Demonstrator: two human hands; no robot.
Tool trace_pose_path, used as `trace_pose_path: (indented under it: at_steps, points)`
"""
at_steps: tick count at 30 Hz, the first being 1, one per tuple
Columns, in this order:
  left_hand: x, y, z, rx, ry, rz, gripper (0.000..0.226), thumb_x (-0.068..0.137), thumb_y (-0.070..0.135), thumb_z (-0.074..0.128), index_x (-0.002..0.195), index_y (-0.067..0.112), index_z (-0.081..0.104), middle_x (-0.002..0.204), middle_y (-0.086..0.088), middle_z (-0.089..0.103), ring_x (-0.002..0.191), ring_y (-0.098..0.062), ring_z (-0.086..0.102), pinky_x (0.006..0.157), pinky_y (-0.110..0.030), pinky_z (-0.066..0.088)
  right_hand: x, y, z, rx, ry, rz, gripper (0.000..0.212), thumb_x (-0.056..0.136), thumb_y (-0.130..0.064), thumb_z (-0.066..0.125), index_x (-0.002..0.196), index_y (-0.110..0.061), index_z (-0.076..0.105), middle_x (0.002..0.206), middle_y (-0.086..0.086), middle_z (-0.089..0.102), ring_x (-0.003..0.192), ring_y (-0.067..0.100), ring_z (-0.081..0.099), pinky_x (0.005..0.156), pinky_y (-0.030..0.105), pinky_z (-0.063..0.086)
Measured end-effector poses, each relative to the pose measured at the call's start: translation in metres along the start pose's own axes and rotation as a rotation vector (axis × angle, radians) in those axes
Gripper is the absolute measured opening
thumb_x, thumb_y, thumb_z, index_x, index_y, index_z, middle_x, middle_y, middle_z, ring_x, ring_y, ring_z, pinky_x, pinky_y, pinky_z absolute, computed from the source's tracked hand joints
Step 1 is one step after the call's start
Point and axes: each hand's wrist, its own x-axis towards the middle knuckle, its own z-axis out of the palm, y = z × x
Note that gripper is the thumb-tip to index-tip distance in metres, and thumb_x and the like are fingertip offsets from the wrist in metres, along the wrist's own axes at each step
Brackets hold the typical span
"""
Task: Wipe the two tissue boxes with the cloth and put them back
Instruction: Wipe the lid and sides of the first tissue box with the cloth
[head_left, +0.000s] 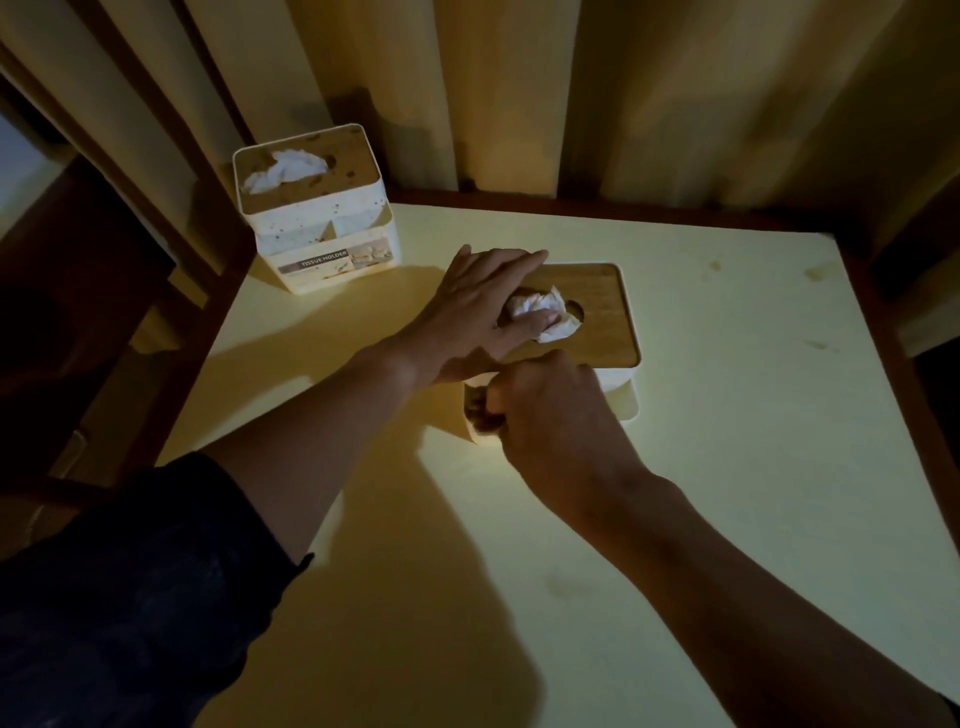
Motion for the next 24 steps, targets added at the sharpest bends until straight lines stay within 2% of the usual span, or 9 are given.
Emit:
trace_pose_path:
  at_steps: [2,4,7,9,13,15,19,22,24]
  points:
    - [0.001,0.0,0.001,-0.005,-0.002,-0.003,0.075,0.097,0.055,0.045,0.161,0.019,0.031,0.16,-0.002,0.036,0.152,-0.019,0.027,0.125,-0.041,-0.004,-0.003,0.005,-0.005,0.107,0.063,-0.008,0.018,0.085,0.01,0.07,0.088,-0.004,0.081,0.091,0.013,0.079,0.081,0.029,0.076,0.069,0.03,0.053]
    - [0.0,-0.001,0.002,-0.015,-0.005,-0.005,0.075,0.098,0.056,0.044,0.162,0.02,0.029,0.162,0.0,0.033,0.153,-0.019,0.024,0.126,-0.041,-0.004,-0.008,0.005,-0.009,0.143,0.079,-0.057,0.019,0.084,0.011,0.071,0.087,-0.005,0.079,0.088,0.01,0.079,0.078,0.027,0.075,0.066,0.028,0.05]
    - [-0.002,-0.002,0.002,-0.01,0.0,-0.01,0.07,0.103,0.056,0.045,0.162,0.024,0.027,0.162,0.003,0.031,0.153,-0.018,0.021,0.127,-0.041,-0.003,-0.013,0.001,0.002,0.041,-0.05,-0.117,0.027,0.098,0.002,0.056,0.111,-0.011,0.076,0.104,0.01,0.079,0.091,0.029,0.076,0.078,0.037,0.059]
    - [-0.004,-0.001,0.003,-0.011,0.003,-0.005,0.067,0.105,0.052,0.045,0.163,0.024,0.027,0.161,0.003,0.032,0.153,-0.017,0.021,0.127,-0.041,-0.003,-0.009,0.0,0.012,-0.005,-0.151,-0.097,0.029,0.1,-0.005,0.051,0.123,-0.011,0.068,0.11,0.01,0.077,0.095,0.029,0.074,0.085,0.037,0.059]
    - [-0.005,0.0,0.005,0.017,0.031,0.019,0.065,0.106,0.049,0.045,0.162,0.021,0.027,0.161,0.001,0.032,0.153,-0.018,0.022,0.127,-0.042,-0.004,0.008,-0.001,0.018,-0.071,-0.326,-0.051,0.036,0.097,-0.022,0.061,0.129,-0.005,0.063,0.123,0.013,0.072,0.11,0.031,0.071,0.097,0.04,0.056]
    - [-0.005,-0.001,0.005,0.008,0.042,0.02,0.066,0.106,0.049,0.046,0.162,0.021,0.028,0.16,0.002,0.033,0.153,-0.017,0.022,0.126,-0.04,-0.006,0.01,-0.001,0.016,-0.084,-0.346,-0.055,0.035,0.098,-0.022,0.064,0.129,-0.004,0.063,0.126,0.014,0.07,0.114,0.032,0.069,0.097,0.04,0.055]
    - [-0.003,-0.001,0.004,0.016,0.033,0.033,0.068,0.104,0.051,0.047,0.162,0.021,0.028,0.16,0.001,0.034,0.152,-0.016,0.024,0.127,-0.04,-0.006,0.006,0.007,0.005,-0.057,-0.148,-0.072,0.023,0.097,-0.004,0.062,0.117,-0.009,0.072,0.116,0.012,0.074,0.107,0.03,0.072,0.091,0.038,0.057]
    - [-0.001,0.0,0.003,0.024,0.019,0.013,0.067,0.105,0.049,0.047,0.163,0.022,0.026,0.16,0.002,0.033,0.152,-0.016,0.022,0.125,-0.037,-0.008,-0.005,0.021,-0.009,0.043,-0.049,-0.09,0.019,0.091,-0.002,0.071,0.104,-0.012,0.082,0.105,0.008,0.08,0.098,0.027,0.075,0.088,0.04,0.061]
    - [-0.002,-0.001,0.002,0.024,0.015,0.02,0.068,0.105,0.05,0.047,0.163,0.022,0.026,0.16,0.002,0.033,0.152,-0.016,0.023,0.125,-0.038,-0.007,-0.018,0.035,-0.021,0.144,0.023,-0.094,0.023,0.083,0.001,0.08,0.097,-0.017,0.086,0.103,0.005,0.082,0.095,0.024,0.076,0.081,0.034,0.061]
